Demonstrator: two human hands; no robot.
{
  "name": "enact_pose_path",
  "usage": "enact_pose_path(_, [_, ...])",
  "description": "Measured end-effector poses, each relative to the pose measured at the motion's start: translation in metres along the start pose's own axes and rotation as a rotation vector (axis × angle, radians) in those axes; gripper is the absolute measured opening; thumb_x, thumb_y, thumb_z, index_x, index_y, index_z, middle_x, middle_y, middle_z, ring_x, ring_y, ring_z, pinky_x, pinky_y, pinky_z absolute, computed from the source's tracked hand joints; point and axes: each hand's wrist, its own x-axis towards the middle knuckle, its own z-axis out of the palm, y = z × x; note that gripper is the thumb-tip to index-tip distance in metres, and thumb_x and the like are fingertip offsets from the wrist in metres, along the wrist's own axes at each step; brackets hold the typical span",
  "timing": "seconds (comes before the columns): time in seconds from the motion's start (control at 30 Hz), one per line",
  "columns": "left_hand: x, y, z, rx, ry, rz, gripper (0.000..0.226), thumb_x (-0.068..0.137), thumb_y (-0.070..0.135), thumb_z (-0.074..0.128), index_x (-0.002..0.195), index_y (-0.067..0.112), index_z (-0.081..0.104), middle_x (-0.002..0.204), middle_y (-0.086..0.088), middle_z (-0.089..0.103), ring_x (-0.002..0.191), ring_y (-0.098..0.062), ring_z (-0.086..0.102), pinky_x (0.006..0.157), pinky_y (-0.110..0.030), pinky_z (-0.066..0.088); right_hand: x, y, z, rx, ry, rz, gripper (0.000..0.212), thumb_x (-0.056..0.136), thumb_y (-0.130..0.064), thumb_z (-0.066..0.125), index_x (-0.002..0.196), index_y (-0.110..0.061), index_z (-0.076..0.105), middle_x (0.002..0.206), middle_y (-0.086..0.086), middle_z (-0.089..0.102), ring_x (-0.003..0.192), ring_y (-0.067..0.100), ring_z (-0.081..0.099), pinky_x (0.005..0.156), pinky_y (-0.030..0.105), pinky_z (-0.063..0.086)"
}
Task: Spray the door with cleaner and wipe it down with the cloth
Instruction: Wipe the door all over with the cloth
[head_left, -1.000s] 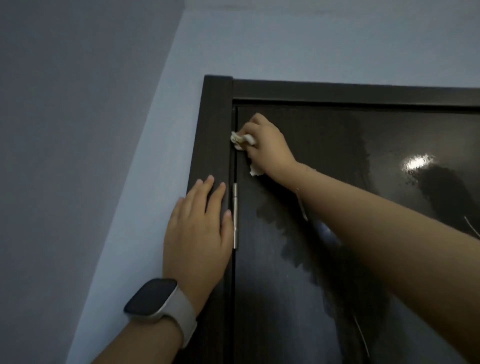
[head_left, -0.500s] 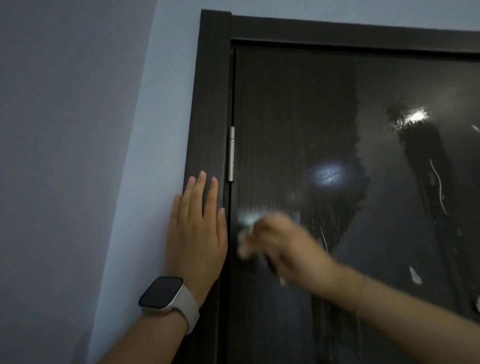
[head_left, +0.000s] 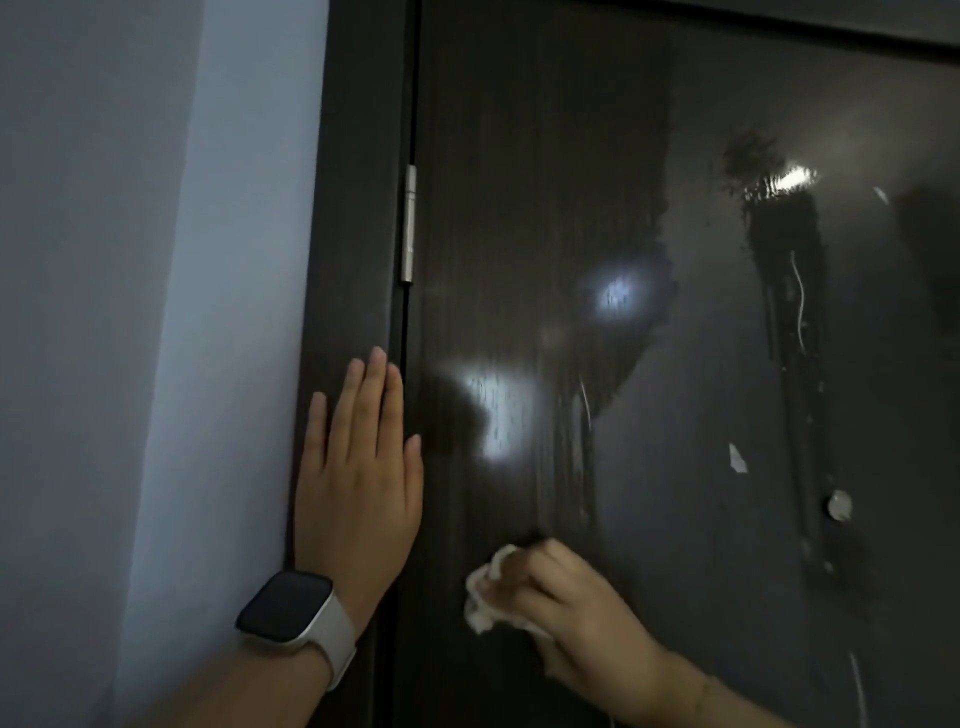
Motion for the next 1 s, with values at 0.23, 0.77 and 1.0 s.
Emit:
enact_pose_path(0.23, [-0.015, 0.005, 0.004, 0.006, -0.019, -0.042, 0.056, 0.101, 0.028, 0.024, 0.151, 0.004, 0.021, 0.161, -0.014, 0.019, 0.148, -0.029, 0.018, 0.119, -0.049, 0.014, 0.101, 0.085, -0.090, -0.157, 0.485, 0.379, 0.022, 0.077, 0.005, 0.054, 0.092, -0.003, 0.067, 0.095, 0.011, 0.055, 0.087, 0.027, 0.058, 0.075, 0.033, 0.047])
enact_pose_path(0.77, [-0.015, 0.006, 0.003, -0.012, 0.003, -0.050, 0.054, 0.101, 0.023, 0.031, 0.151, 0.002, 0.025, 0.161, -0.013, 0.018, 0.149, -0.029, 0.017, 0.120, -0.048, 0.012, 0.097, 0.086, -0.095, -0.277, 0.460, 0.437, 0.015, 0.077, 0.005, 0.053, 0.088, 0.004, 0.063, 0.090, 0.016, 0.052, 0.077, 0.031, 0.056, 0.065, 0.036, 0.045])
enact_pose_path(1.0, [-0.013, 0.007, 0.001, -0.008, -0.019, -0.047, 0.055, 0.102, 0.026, 0.028, 0.152, 0.002, 0.024, 0.162, -0.013, 0.016, 0.149, -0.029, 0.015, 0.120, -0.050, 0.013, 0.029, 0.056, -0.076, -0.388, 0.162, 0.204, 0.020, 0.077, -0.002, 0.043, 0.088, 0.005, 0.058, 0.084, 0.017, 0.048, 0.072, 0.032, 0.048, 0.053, 0.043, 0.045])
